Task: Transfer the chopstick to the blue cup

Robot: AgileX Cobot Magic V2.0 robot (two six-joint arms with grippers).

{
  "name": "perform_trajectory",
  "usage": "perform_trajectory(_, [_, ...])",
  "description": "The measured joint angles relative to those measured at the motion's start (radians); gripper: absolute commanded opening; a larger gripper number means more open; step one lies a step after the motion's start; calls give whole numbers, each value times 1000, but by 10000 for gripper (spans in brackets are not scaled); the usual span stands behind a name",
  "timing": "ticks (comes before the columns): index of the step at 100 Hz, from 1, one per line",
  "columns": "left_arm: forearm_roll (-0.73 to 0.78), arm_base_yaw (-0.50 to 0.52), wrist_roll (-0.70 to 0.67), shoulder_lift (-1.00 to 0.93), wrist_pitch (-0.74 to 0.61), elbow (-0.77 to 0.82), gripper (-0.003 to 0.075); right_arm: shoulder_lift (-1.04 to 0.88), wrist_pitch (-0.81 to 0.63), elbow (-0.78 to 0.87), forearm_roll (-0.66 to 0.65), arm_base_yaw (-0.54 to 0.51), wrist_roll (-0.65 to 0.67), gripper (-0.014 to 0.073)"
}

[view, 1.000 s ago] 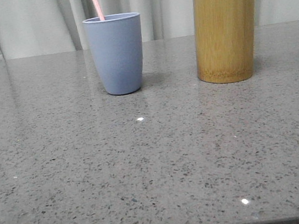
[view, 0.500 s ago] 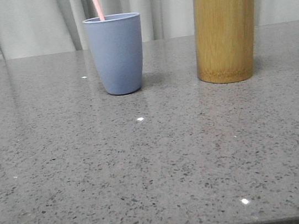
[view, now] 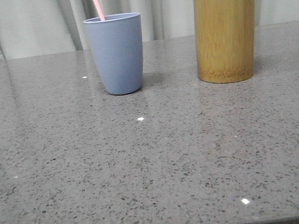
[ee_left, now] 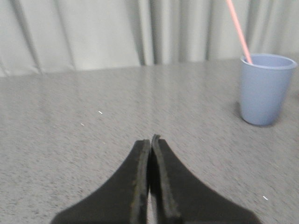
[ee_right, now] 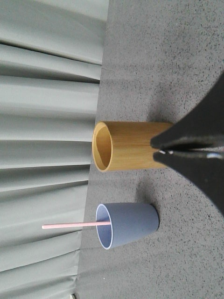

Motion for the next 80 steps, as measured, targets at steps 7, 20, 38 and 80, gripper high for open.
perform_trajectory(7, [-53, 58, 50, -20, -49, 46, -19, 0, 0, 0, 0, 0, 0, -61])
perform_trajectory(20, [-88, 135, 85, -44, -126, 134, -19, 0, 0, 0, 0, 0, 0, -61])
perform_trajectory(38, [-98, 200, 93, -44, -174, 218, -19, 0, 0, 0, 0, 0, 0, -61])
perform_trajectory(80, [-100, 248, 97, -44, -171, 218, -19, -1, 0, 0, 0, 0, 0, -61])
